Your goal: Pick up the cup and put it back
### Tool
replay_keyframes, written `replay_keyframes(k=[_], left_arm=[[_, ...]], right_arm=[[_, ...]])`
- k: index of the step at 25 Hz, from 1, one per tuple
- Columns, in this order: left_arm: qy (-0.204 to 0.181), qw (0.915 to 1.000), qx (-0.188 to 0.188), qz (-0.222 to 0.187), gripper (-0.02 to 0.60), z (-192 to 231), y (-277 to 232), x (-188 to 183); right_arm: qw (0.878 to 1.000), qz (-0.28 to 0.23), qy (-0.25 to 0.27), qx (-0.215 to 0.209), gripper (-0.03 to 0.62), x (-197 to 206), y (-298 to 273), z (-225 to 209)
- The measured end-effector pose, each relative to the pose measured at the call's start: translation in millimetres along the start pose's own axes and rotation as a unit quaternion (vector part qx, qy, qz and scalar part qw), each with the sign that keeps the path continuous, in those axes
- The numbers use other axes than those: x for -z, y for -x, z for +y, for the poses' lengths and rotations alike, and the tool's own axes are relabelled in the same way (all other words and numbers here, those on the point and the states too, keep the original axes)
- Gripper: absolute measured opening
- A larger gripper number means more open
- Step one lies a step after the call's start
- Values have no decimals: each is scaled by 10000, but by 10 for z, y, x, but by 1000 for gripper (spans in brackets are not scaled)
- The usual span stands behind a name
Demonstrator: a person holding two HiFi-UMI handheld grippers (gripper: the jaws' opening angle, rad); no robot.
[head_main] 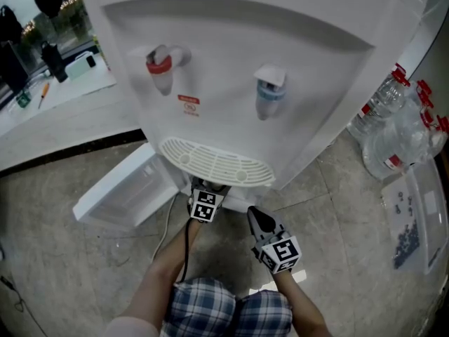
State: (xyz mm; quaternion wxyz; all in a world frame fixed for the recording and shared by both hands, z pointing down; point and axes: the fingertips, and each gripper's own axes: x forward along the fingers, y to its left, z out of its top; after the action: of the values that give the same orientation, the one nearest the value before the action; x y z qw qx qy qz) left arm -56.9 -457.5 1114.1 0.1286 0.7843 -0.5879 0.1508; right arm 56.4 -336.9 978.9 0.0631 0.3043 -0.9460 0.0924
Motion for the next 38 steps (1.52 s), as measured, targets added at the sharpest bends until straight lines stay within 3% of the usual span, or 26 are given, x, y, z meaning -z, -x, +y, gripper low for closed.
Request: replay_keyframes(k=[18,24,33,38], left_arm=[[-24,9976,-32,-693,408,-32,449,-268],[-234,9952,444,-840,400,-243,946,-442],[-135,9964,396,-734,79,-159,1906,-960],[-30,9966,425,-710,26,-226,2508,-1714]], right_arm=[[9999,-67,-41,-63,16,4,33,23],[10000,6,67,27,16,-50,109,16],[10000,28,18,69,15,-599,479,239],[9989,-35,-308,360,15,-1214,798,286]])
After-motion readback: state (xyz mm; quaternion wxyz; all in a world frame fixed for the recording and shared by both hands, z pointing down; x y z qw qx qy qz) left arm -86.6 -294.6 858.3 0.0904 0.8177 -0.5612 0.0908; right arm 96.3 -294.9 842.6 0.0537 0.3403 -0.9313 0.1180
